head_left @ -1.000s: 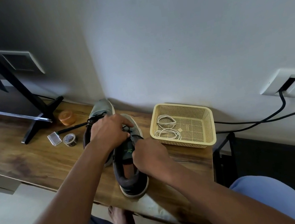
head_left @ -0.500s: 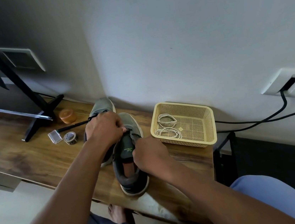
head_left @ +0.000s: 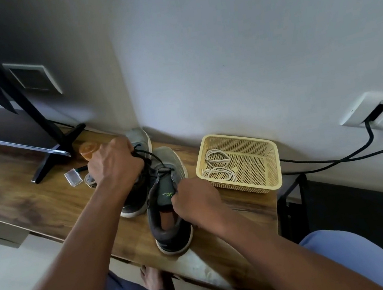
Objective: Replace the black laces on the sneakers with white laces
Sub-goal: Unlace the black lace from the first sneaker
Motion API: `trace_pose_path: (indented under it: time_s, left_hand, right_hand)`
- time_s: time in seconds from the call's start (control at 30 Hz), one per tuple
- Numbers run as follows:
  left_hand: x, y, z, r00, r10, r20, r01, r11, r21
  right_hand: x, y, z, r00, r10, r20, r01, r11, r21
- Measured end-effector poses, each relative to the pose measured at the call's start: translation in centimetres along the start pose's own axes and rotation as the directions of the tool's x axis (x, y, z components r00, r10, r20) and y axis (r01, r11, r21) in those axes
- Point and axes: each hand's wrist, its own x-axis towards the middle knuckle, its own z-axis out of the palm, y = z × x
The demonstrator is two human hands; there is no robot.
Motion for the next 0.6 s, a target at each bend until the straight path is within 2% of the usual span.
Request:
trace_pose_path:
  time_s: [0.07,0.13,0.23,0.37,0.6]
  left_hand:
    - [-0.1,0.2,0.0,0.994,0.105,0.036,-0.102,0.992,-0.073]
    - [-0.4,0.6,0.0,0.975,0.177,0.133,-0.160,0.978,-0.132]
    - [-1.0,1.3,-0.2,0.920,0.185,0.346,-0.185,0.982,-0.032]
    - [-1.6,1.7,-0.7,0.839,0.141,0.526,-0.198,0.979,0.053]
    - [-1.8,1.8,-0.2,0.841,0.162,0.517,-0.231,0.970,0.072]
  right_hand:
    - [-0.1,-0.1,-0.3,0.994,-0.061,-0.090,0.054,0.996,-0.073]
    - [0.1,-0.3,-0.8,0.966,-0.125,-0.226,0.092,0.984,-0.153]
    - [1.2,-0.9,-1.7,0.914,-0.222,-0.339,0.177,0.971,-0.158]
    - [2.0,-1.8,-1.4,0.923,-0.303,-0.236,0.281,0.952,-0.121]
    - [3.0,-2.0,0.2,0.945,-0.252,-0.208,0.234,0.966,-0.106]
